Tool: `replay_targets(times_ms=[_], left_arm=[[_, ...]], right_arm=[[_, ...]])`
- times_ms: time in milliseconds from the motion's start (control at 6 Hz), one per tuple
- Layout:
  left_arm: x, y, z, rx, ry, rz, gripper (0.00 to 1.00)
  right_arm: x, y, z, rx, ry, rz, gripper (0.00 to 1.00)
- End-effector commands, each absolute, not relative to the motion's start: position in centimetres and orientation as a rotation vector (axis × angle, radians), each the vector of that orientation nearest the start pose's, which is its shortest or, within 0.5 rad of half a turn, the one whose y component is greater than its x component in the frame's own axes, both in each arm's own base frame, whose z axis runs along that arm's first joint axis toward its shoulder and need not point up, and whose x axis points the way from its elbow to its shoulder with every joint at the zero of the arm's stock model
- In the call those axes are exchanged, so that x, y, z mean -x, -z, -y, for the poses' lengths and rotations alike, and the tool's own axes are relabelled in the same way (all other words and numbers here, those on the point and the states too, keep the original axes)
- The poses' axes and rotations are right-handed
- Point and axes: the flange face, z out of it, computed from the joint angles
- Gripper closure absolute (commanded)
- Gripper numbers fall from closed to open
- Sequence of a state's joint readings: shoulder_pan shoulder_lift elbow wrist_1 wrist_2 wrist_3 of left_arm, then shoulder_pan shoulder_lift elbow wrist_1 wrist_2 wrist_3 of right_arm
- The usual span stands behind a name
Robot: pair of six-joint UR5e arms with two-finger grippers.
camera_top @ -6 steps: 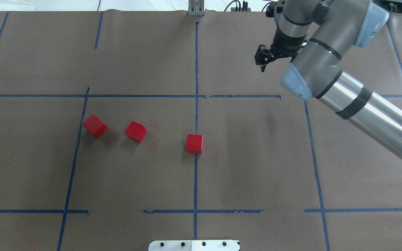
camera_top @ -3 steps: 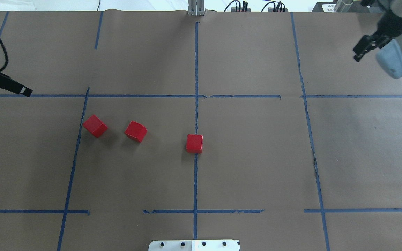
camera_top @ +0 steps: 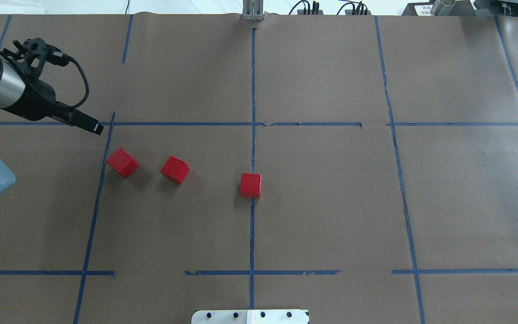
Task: Form red blocks into L shape at center
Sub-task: 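Move the left gripper over the red cube nearer the center while the right arm withdraws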
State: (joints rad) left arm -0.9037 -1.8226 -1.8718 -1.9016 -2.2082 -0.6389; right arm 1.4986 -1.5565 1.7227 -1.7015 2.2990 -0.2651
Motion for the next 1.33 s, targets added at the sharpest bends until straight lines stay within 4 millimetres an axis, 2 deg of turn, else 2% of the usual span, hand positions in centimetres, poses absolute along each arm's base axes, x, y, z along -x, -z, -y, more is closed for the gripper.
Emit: replay_targets(times_ms=[0, 167, 333, 500, 833, 1000, 1167], left_arm=[[-38.2, -28.9, 46.8, -0.280, -0.306, -0.924, 0.00], [-43.4, -27.7, 45.1, -0.295, -0.334, -0.848, 0.00], [-45.8, -27.9, 44.8, -0.265, -0.316, -0.843, 0.00], [-47.1, -28.6, 45.4, -0.245, -0.310, -0.827, 0.00], [-47.8, -29.9, 45.9, -0.227, -0.309, -0.806, 0.00], [-49.3, -29.8, 45.7, -0.215, -0.322, -0.803, 0.00], [-50.0, -30.1, 45.6, -0.208, -0.328, -0.798, 0.00]], right_arm=[[-5.5, -59.4, 40.2, -0.074, 0.219, 0.733, 0.01], [-5.5, -59.2, 40.1, -0.070, 0.197, 0.734, 0.01], [-5.5, -59.3, 40.1, -0.068, 0.199, 0.733, 0.01], [-5.5, -59.3, 40.1, -0.070, 0.201, 0.733, 0.01], [-5.5, -59.2, 40.2, -0.073, 0.204, 0.733, 0.00], [-5.5, -59.2, 40.2, -0.074, 0.205, 0.733, 0.00], [-5.5, -59.3, 40.2, -0.072, 0.204, 0.733, 0.00]])
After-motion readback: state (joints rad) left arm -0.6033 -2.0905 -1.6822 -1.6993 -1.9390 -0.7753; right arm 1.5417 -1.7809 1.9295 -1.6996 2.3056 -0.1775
